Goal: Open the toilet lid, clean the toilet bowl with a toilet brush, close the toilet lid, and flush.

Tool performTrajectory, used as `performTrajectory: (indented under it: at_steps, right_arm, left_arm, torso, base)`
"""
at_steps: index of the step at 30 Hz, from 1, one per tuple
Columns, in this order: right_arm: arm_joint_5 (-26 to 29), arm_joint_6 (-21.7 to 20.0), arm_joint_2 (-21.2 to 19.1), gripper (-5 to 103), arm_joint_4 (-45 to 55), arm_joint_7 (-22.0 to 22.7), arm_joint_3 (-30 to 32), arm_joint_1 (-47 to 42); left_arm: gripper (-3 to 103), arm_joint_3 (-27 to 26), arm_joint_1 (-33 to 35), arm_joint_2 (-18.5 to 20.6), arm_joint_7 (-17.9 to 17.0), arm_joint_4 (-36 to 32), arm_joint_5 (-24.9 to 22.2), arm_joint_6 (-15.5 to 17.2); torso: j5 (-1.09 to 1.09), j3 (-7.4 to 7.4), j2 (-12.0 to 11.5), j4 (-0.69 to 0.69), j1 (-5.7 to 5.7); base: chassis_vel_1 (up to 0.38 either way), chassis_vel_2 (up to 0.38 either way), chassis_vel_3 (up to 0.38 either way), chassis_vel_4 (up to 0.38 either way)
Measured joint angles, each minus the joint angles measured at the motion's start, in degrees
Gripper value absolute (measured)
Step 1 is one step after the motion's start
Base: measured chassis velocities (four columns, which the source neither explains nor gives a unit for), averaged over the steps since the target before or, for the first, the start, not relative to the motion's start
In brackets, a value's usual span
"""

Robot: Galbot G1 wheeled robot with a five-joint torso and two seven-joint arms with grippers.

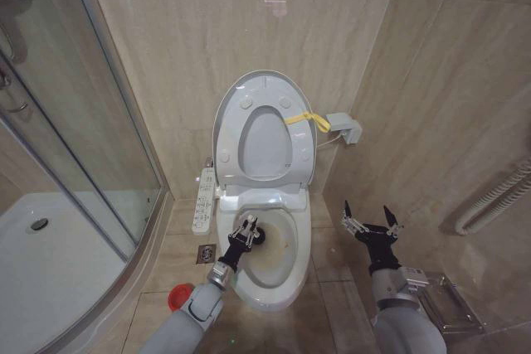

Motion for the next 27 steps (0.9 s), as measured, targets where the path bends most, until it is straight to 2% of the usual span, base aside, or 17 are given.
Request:
performTrajectory:
  at_steps: [7,14,23,27]
  right_arm:
    - [0.0,0.0,0.0,100,0.0,0.0,0.0,0.0]
    - [0.0,0.0,0.0,100,0.0,0.0,0.0,0.0]
    - [0.0,0.0,0.0,100,0.0,0.0,0.0,0.0]
    - [0.0,0.0,0.0,100,0.0,0.0,0.0,0.0]
  left_arm:
    - [19,2.41,-3.21,-2.81,1.41,-0.51,0.1,-1.9]
    - [19,6.3,-4.5,-5.08,1.4,-1.2,-0.67,-1.86]
    - [19,9.69,-8.06,-9.14,2.82,6.29,-1.42,-4.27]
    - [19,9.36,-10.56,-10.21,4.44,13.58,-3.71,-6.96]
  torso:
    - [0.01,0.0,-0.01,-0.02,0.0]
    - [0.01,0.0,-0.01,-0.01,0.0]
    - [0.0,0.0,-0.01,-0.01,0.0]
    - [-0.01,0.0,-0.01,-0.01,0.0]
  base:
    - [0.0,0.0,0.0,0.0]
    - [0.0,0.0,0.0,0.0]
    - [0.0,0.0,0.0,0.0]
    - [0.0,0.0,0.0,0.0]
